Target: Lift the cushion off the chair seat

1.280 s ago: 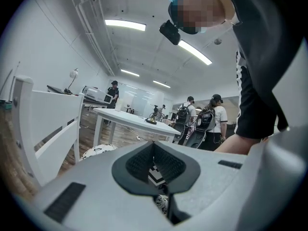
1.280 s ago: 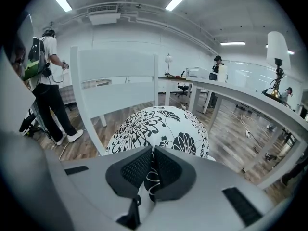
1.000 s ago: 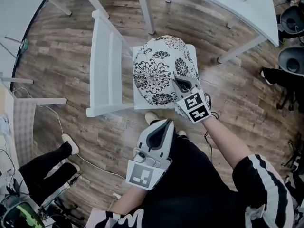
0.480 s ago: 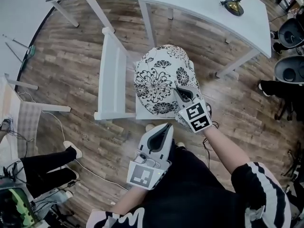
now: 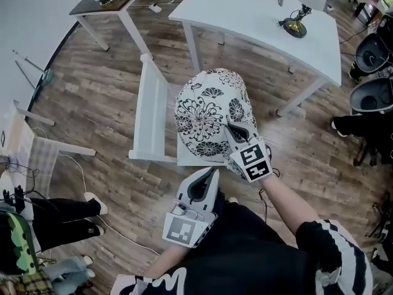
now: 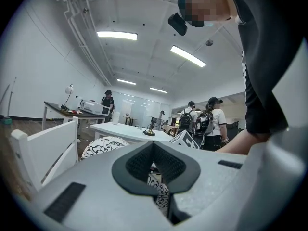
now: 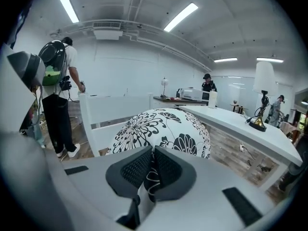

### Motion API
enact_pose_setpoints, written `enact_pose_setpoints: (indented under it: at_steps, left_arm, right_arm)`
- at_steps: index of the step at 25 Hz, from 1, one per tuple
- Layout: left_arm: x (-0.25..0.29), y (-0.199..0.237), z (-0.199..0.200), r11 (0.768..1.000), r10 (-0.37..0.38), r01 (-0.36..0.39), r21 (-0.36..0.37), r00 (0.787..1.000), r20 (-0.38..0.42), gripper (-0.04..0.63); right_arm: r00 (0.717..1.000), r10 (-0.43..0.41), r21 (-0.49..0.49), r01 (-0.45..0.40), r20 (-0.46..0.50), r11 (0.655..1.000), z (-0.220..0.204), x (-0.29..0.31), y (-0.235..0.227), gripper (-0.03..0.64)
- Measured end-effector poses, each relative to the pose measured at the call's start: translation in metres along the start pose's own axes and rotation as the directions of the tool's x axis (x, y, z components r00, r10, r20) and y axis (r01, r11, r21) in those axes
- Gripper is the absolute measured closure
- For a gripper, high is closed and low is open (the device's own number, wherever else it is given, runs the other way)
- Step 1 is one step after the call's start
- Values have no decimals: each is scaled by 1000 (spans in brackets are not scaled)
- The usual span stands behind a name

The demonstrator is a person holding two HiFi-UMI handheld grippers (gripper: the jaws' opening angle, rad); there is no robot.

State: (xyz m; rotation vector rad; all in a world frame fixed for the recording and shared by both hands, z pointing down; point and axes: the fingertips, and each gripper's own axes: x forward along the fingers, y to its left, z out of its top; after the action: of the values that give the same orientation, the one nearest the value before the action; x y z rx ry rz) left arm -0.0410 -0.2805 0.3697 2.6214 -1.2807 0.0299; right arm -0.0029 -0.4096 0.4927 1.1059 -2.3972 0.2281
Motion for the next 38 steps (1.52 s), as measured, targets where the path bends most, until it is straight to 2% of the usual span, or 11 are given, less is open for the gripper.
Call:
enact_pose_setpoints:
  at_steps: [2, 5, 10, 19, 25, 32, 38]
  left_arm:
    - [-1, -2, 3, 1000, 4, -4, 11, 1000, -10, 590]
    - [-1, -9, 14, 1000, -6, 5, 27, 999, 36, 591]
    - [-6, -16, 27, 999, -7, 4, 52, 998, 63, 590]
    - [-11, -19, 51, 995, 32, -44, 92, 992, 126, 589]
    - [-25, -20, 44, 989, 56, -77, 128, 986, 159, 591]
    - [-16, -27, 71, 988, 73, -96, 119, 980, 183, 590]
    - [-19, -39, 88, 987, 59, -87, 134, 978, 200, 591]
  right_arm:
    - [1000, -4, 0, 4, 19, 1000, 9, -8, 0, 586]
    - [999, -16, -8, 16, 52, 1000, 22, -19, -1, 586]
    - [996, -30, -5, 30, 87, 1000, 36, -36, 2, 586]
    - [987, -27, -1, 28, 158, 1000, 61, -66, 4, 586]
    - [978, -41, 0, 42, 205, 999, 61, -79, 16, 586]
    - [965, -45, 25, 40, 257, 999, 97, -108, 1, 586]
    - [950, -63, 34, 55, 305, 998, 118, -131, 0, 586]
